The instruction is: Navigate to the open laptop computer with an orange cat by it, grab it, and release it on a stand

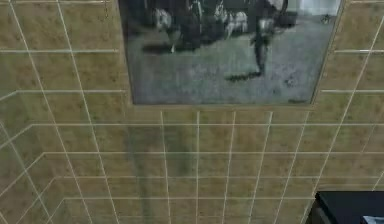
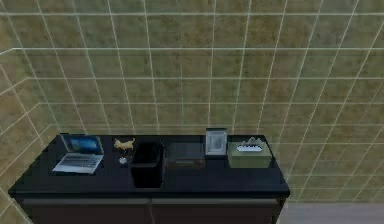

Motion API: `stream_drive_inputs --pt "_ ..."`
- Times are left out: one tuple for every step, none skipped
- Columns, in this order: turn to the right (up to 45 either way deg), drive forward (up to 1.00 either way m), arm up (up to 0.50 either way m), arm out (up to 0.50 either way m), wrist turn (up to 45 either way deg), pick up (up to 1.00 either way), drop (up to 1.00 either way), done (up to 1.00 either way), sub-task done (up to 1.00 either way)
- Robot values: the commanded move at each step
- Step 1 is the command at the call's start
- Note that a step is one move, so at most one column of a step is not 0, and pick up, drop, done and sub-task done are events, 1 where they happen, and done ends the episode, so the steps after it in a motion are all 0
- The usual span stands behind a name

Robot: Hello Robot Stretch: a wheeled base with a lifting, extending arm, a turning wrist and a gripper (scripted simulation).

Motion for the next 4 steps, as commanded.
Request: stream_drive_inputs --pt "-24.0 0.00 0.00 0.00 0.0 0.00 0.00 0.00 0.00" --pt "0.0 0.00 0.50 0.00 0.0 0.00 0.00 0.00 0.00" --pt "0.0 0.00 0.28 0.00 0.0 0.00 0.00 0.00 0.00" --pt "0.0 0.00 0.00 0.48 0.0 0.00 0.00 0.00 0.00"
